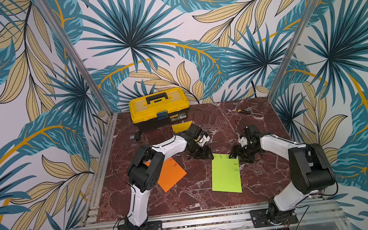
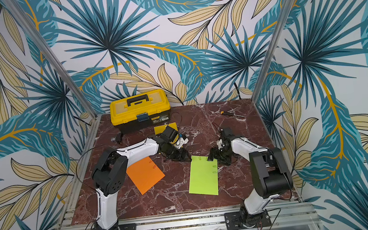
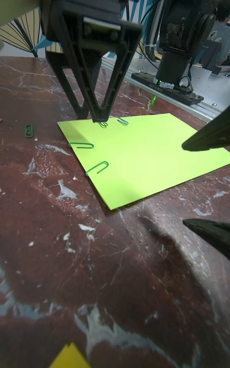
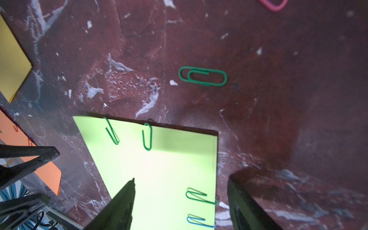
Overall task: Unclip the paperclips from the documents
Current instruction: Adjust the document at the center of the board.
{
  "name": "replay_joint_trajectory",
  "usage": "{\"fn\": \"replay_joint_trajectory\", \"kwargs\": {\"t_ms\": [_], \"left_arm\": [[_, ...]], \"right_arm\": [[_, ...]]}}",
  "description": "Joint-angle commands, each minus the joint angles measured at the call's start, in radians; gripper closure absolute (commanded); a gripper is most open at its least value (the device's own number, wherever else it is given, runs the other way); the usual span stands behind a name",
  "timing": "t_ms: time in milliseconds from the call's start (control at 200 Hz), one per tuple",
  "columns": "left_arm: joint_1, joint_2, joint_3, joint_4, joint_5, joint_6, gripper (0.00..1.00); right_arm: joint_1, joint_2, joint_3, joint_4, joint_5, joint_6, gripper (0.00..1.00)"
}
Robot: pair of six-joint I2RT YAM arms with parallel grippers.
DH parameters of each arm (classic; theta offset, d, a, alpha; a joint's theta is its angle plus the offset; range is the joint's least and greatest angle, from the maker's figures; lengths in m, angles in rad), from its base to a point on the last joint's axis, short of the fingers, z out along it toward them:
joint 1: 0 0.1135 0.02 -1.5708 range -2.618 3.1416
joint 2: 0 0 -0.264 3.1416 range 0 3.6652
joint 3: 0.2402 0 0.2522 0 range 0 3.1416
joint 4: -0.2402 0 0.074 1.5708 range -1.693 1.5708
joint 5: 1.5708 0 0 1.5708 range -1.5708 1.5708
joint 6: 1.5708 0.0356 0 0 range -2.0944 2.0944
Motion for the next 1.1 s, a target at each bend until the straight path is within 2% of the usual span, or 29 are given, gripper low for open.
{"fn": "replay_joint_trajectory", "kwargs": {"t_ms": [0,235,701,956,1097], "left_arm": [[-0.010,0.027,0.037,-0.048,-0.008,-0.018,0.44],[-0.023,0.039,0.068,-0.091,-0.057,-0.032,0.42],[-0.008,-0.016,-0.002,-0.139,-0.154,-0.030,0.40],[0.011,-0.034,-0.028,-0.141,-0.178,-0.030,0.40],[0.007,-0.045,-0.031,-0.156,-0.149,-0.042,0.41]], "right_arm": [[0.000,0.010,-0.040,0.004,-0.006,-0.020,0.27],[0.014,0.010,-0.046,-0.015,-0.057,-0.002,0.30],[0.128,0.022,-0.074,0.132,-0.107,0.179,0.30],[0.130,0.011,-0.081,0.122,-0.090,0.181,0.30],[0.128,-0.026,-0.088,0.052,-0.032,0.152,0.29]]}}
